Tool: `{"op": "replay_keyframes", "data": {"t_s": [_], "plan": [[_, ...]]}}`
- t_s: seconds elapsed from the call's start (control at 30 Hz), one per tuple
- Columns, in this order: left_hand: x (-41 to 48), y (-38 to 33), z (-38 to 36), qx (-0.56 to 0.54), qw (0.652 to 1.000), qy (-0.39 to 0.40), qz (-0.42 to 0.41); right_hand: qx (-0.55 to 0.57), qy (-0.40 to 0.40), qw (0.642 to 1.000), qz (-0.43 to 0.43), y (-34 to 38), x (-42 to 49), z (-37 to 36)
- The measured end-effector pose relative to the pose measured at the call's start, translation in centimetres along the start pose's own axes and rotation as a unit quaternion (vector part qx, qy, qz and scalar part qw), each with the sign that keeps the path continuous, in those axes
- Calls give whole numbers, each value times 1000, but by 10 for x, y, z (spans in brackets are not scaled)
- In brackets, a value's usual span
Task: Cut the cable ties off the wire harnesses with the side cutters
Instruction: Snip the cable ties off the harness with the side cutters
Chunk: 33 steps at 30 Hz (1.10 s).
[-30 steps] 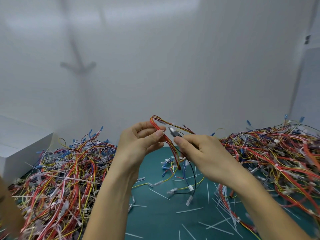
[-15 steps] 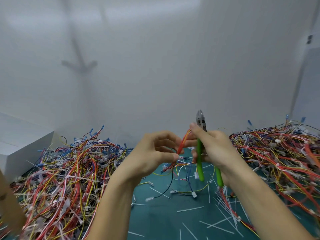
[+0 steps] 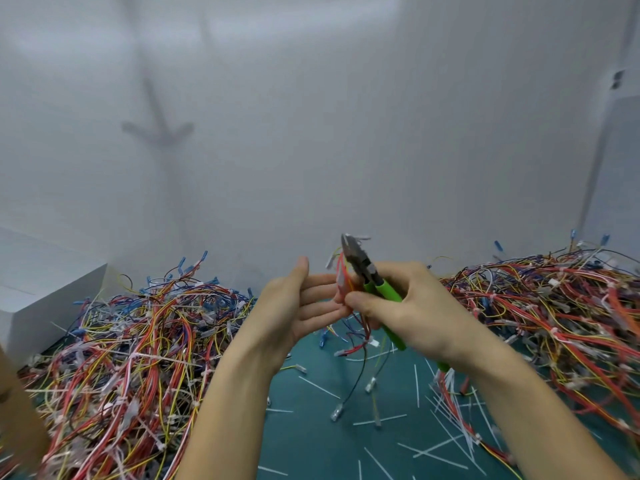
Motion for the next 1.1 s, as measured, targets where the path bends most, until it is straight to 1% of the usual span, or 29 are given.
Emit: {"op": "replay_keyframes", "data": {"t_s": [0.1, 0.17, 0.23, 0.37, 0.47, 0.6, 0.67, 0.73, 0.8, 0.87, 0.93, 1.0, 1.03, 1.1], "plan": [[2, -1, 1, -96, 995, 14, 30, -32, 34, 999, 0, 0, -1, -6], [2, -4, 3, -160, 987, 20, 18, -43, 42, 998, -14, -2, -1, -7], [1, -8, 5, -210, 977, 18, 2, -25, 39, 998, -36, -2, -2, -7], [-1, -10, 9, -221, 975, -9, -12, 6, 24, 997, -68, -4, -2, -4], [-1, -11, 10, -212, 977, -26, -19, 23, 33, 995, -92, -5, -2, -3], [1, -10, 9, -159, 986, -29, -36, 14, 60, 990, -129, -7, -4, -1], [1, -10, 10, -110, 992, -20, -59, 6, 65, 989, -130, -7, -5, -1], [-1, -9, 10, -46, 996, -5, -82, 24, 15, 992, -123, -5, -3, -2], [-4, -10, 8, 27, 994, 13, -110, 56, -76, 989, -115, -5, 1, -1], [-8, -11, 4, 101, 983, 37, -147, 87, -160, 977, -111, -5, 3, 3], [-11, -12, -3, 165, 964, 67, -197, 114, -201, 965, -121, -6, 4, 8], [-16, -14, -12, 232, 933, 96, -260, 125, -200, 963, -131, -7, 4, 12], [-18, -14, -15, 278, 909, 104, -293, 130, -197, 963, -133, -7, 3, 12], [-21, -13, -22, 383, 851, 105, -345, 149, -207, 959, -127, -6, 3, 14]]}}
Point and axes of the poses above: each hand's wrist, its own x-axis towards the middle knuckle, its own z-axis out of the back of the hand, y = z × x, the point moved 2 cm from there along x, towards the middle knuckle, and after that the axes turned 7 degrees about -y, right-handed, at the moved point
